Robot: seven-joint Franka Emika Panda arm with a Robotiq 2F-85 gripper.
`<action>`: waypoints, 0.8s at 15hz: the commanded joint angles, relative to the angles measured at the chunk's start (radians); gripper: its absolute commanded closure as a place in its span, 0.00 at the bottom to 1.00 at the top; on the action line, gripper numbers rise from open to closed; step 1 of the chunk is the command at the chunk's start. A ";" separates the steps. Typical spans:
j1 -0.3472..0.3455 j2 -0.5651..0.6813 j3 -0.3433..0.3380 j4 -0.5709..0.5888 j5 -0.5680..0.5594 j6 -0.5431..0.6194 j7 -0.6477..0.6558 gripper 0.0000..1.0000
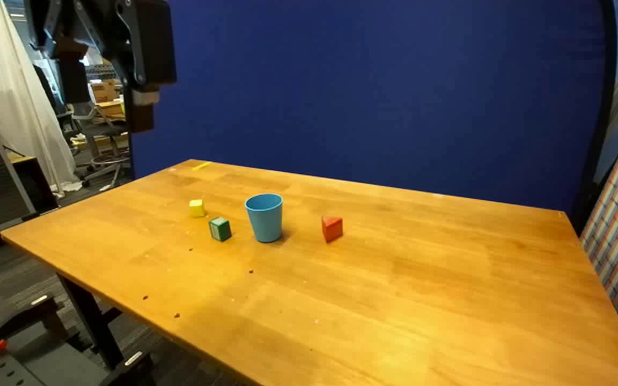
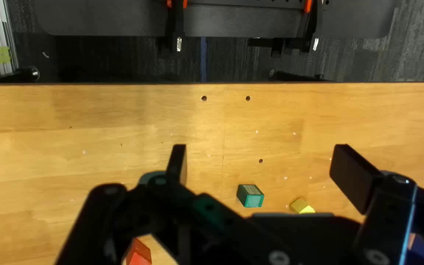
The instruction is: Put the yellow block inside light blue cup
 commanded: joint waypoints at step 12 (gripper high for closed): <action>0.169 0.369 0.129 0.221 0.098 0.084 0.037 0.00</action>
